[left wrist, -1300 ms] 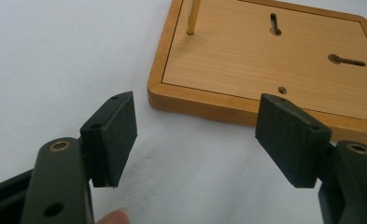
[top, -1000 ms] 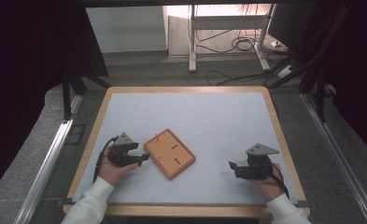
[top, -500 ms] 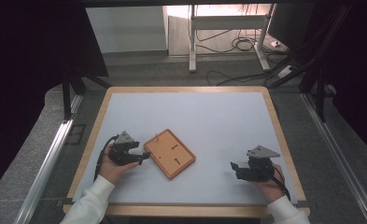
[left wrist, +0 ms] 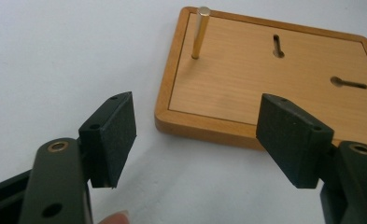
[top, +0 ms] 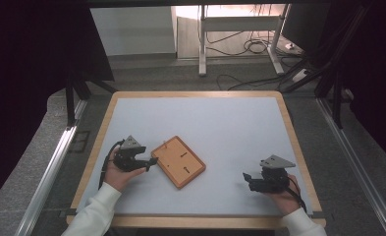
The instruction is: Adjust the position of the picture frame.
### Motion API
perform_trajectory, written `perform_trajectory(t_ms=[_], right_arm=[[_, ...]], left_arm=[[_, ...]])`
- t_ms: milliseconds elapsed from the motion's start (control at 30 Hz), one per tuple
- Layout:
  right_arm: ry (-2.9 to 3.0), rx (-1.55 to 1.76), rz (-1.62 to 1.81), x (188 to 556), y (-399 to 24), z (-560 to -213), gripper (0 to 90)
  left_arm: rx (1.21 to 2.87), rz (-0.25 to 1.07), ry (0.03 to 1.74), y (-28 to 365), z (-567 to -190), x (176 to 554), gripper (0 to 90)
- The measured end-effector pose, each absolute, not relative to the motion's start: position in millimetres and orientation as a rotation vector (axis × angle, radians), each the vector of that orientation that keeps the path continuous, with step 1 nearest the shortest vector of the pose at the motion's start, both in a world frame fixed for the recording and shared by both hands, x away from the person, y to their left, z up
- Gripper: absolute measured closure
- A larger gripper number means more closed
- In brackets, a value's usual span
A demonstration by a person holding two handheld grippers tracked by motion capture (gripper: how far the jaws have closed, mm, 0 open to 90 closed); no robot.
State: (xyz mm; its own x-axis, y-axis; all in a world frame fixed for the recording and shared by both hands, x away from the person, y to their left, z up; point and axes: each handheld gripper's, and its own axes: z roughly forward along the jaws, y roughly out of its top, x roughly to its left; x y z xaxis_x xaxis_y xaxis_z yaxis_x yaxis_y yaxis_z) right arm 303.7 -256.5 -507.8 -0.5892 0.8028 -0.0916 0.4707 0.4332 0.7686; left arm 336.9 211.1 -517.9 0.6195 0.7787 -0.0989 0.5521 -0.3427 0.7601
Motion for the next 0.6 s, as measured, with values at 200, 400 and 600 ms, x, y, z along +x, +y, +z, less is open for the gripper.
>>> perform_trajectory(t_ms=[200, 400, 600], right_arm=[[2.246, 1.066, 0.992, 302, -256, -508, 16.6], [2.251, 1.058, 0.993, 301, -254, -509, 16.2], [2.256, 1.062, 0.983, 301, -255, -511, 16.1]], left_arm=[[2.045, 0.332, 1.043, 206, -514, 348, 29.3], [2.062, 0.325, 1.017, 196, -512, 356, 30.9], [2.063, 0.335, 1.031, 190, -514, 363, 36.1]])
